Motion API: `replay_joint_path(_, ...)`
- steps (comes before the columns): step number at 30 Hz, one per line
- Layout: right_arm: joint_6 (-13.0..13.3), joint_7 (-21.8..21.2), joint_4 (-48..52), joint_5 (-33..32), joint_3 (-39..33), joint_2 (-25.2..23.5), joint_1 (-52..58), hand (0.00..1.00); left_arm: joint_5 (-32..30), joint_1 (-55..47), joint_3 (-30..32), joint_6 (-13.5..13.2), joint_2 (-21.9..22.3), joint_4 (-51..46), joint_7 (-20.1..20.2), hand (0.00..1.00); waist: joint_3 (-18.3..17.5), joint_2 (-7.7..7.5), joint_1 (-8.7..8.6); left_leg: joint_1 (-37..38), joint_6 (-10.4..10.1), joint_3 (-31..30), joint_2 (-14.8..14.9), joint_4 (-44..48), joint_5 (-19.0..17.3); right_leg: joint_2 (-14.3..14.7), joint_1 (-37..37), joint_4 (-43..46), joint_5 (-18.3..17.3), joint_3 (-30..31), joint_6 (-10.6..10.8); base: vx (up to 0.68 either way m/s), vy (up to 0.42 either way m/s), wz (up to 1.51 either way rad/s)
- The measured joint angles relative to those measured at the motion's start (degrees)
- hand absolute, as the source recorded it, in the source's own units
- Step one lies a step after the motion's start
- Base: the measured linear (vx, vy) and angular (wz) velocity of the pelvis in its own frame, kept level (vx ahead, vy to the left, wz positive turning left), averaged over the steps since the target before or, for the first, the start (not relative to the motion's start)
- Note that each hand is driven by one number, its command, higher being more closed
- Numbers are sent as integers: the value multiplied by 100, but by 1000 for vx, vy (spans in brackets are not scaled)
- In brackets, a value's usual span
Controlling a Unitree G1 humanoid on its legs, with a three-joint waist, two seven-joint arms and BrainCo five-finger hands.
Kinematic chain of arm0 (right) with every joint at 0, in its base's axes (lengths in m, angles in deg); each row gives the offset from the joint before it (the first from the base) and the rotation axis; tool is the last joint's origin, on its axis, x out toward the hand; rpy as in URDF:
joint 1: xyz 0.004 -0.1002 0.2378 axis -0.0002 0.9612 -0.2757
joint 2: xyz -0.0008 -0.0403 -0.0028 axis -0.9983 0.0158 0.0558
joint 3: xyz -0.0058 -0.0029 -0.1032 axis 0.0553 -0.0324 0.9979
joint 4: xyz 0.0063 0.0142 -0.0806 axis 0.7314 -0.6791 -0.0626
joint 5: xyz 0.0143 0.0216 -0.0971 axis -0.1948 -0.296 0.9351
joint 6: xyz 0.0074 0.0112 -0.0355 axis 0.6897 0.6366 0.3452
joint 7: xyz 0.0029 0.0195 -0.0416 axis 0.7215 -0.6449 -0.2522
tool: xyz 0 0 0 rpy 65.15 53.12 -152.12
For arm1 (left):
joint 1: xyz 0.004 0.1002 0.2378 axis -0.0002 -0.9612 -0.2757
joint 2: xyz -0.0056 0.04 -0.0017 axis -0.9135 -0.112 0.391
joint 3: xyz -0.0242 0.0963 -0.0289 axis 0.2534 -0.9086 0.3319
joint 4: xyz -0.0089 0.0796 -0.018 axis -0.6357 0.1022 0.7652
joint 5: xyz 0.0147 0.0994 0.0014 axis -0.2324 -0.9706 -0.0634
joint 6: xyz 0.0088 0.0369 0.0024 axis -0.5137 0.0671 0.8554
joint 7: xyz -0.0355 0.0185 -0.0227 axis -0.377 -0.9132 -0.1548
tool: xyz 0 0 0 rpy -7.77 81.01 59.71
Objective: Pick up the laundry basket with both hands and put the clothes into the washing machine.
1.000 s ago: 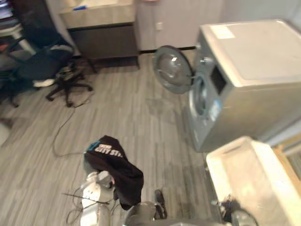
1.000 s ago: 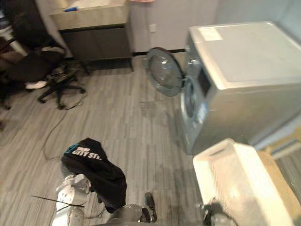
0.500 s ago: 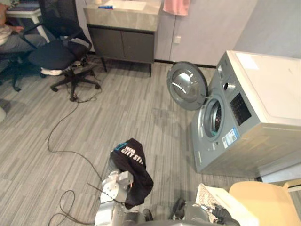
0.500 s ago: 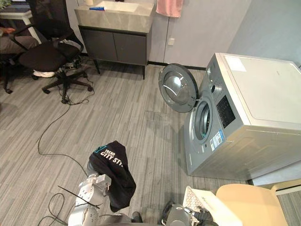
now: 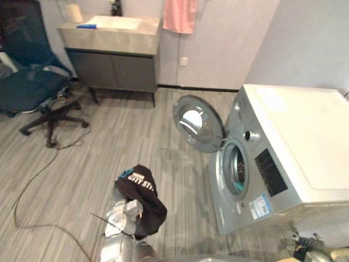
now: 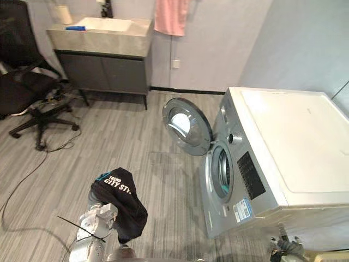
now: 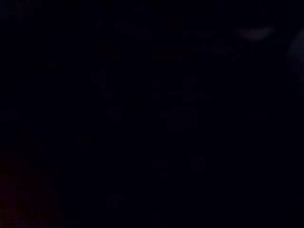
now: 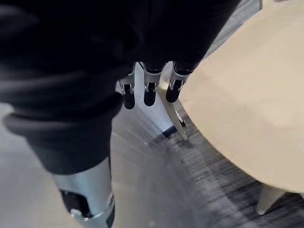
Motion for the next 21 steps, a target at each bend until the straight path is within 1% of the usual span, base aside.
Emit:
replay_joint_path(1, 30, 44, -212, -57, 8, 7, -64, 0, 0, -5, 65, 0, -1, 0, 1, 100, 59, -128, -2, -152, 6, -43, 6, -501, -5, -142, 118, -46, 43, 105, 67, 286, 241, -28)
replay_joint_path(2, 35, 55, -374, -113, 15, -24, -123, 0, 0, -8, 87, 1, -8, 0, 0, 100, 70, -138, 3, -268, 5, -117, -65, -1048, -2, -260, 186, -46, 69, 184, 109, 330, 362, -35)
replay_joint_path(3, 46, 60, -432, -212, 57, -124, -130, 0, 3, -10, 87, 1, -2, 0, 5, 100, 71, -131, 7, -339, -9, -253, -195, -2022, 47, -397, 251, -41, 100, 268, 214, 326, 453, -43)
replay_joint_path(4, 50, 58, -438, -264, 168, -207, -111, 0, 3, -43, 88, -11, 59, -6, 4, 100, 17, 29, 18, -227, 54, -445, -346, -3364, 678, -481, 297, -27, 69, 383, 535, 332, 536, -63)
replay_joint_path(5, 57, 37, -431, -285, 348, -180, -110, 0, 4, -144, 58, -42, 245, -66, 5, 100, -30, 339, 59, -89, 408, -735, -297, -4247, 1875, -365, 326, -29, -101, 547, 918, 263, 457, -64)
replay_joint_path(6, 80, 105, -538, -339, 463, -448, -197, 0, 5, -143, 177, -89, 161, 0, -2, 100, 2, 148, 28, -56, -568, -737, -427, -4098, 1761, -574, 410, -40, -415, 726, 1269, 195, 322, -35)
replay_joint_path(7, 78, 150, -622, -384, 540, -600, -210, 0, 6, -104, 234, -67, 135, 55, -15, 100, 10, 60, -38, -52, -538, -701, -514, -4099, 1725, -633, 374, -31, -481, 863, 1293, 135, 166, -21)
replay_joint_path(8, 74, 127, -721, -383, 856, -859, -170, 0, 13, -109, 237, -71, 107, 39, -20, 100, 53, -43, -16, -41, -543, -661, -576, -4049, 1650, -577, 208, 45, -488, 1045, 1272, 135, 149, -14)
replay_joint_path(9, 76, 71, -782, -381, 1209, -1058, -161, 0, 21, -171, 175, -68, 122, 31, -20, 100, 128, -126, -3, -59, -570, -950, -646, -3701, 1484, -564, 234, 137, -498, 1138, 1259, 104, 119, -36)
replay_joint_path(10, 76, 64, -797, -382, 1329, -1159, -134, 0, 31, -240, 93, -70, 120, 24, -19, 100, 178, -63, 34, -70, -597, -1153, -660, -3513, 1367, -580, 233, 207, -515, 1240, 1286, 44, 89, -74)
replay_joint_path(11, 123, 41, -788, -375, 1770, -1456, -121, 0, 99, -469, -188, -68, 128, -8, -6, 100, 198, 0, 111, -67, -609, -1758, -667, -3029, 966, -561, 215, 350, -605, 1547, 1360, -8, 44, -87)
replay_joint_path(12, 128, 35, -788, -374, 1886, -1533, -101, 0, 106, -521, -318, -64, 146, -13, 3, 100, 197, 86, 160, -62, -638, -1958, -669, -2938, 799, -534, 148, 421, -639, 1694, 1340, -32, 58, -94)
replay_joint_path(13, 142, 32, -792, -374, 1935, -1601, -80, 0, 111, -581, -465, -62, 172, -23, 11, 100, 200, 125, 191, -44, -676, -2182, -674, -2909, 581, -525, 61, 480, -688, 1869, 1320, -56, 111, -79)
replay_joint_path(14, 162, -25, -693, -332, 2019, -1655, -64, 0, 114, -659, -703, -45, 188, -26, 33, 100, 169, 298, 179, -17, -917, -2342, -744, -2855, 260, -517, -103, 626, -739, 2130, 1394, -70, 169, -92)
replay_joint_path(15, 198, -48, -644, -328, 2048, -1673, -31, 0, 112, -691, -940, 16, 191, -24, 140, 100, 149, 264, 160, -6, -919, -2144, -804, -2771, 149, -632, -229, 670, -755, 2324, 1415, -62, 180, -84)
replay_joint_path(17, 217, -63, -603, -333, 2049, -1776, 40, 0, 111, -683, -1203, 52, 123, -24, 301, 100, 121, 214, 148, -22, -907, -1919, -856, -2639, 23, -746, -359, 663, -752, 2577, 1419, -20, 172, -72)
replay_joint_path(18, 221, -68, -592, -377, 2045, -1778, 90, 0, 108, -675, -1463, 74, 53, -17, 408, 100, 108, 198, 96, -79, -857, -1731, -901, -2355, -207, -837, -467, 656, -735, 2803, 1425, 4, 205, -74)
replay_joint_path(19, 232, -72, -586, -377, 2043, -1784, 126, 0, 106, -670, -1571, 97, 9, 6, 440, 100, 92, 184, 77, -85, -811, -1677, -960, -2259, -318, -889, -517, 669, -734, 2894, 1424, 28, 276, -94)
replay_joint_path(20, 244, -83, -619, -378, 2040, -1790, 164, 0, 97, -650, -1765, 115, -89, 133, 537, 100, 43, 153, 55, -45, -709, -1462, -1020, -2168, -513, -1024, -671, 733, -664, 3076, 1325, 50, 238, -107)
replay_joint_path(21, 241, -107, -645, -377, 2035, -1777, 155, 0, 87, -588, -1850, 145, -152, 359, 623, 100, 2, 168, -4, 39, -647, -1156, -1010, -2210, -581, -1141, -1041, 1102, -448, 2988, 1113, 59, 244, -122)
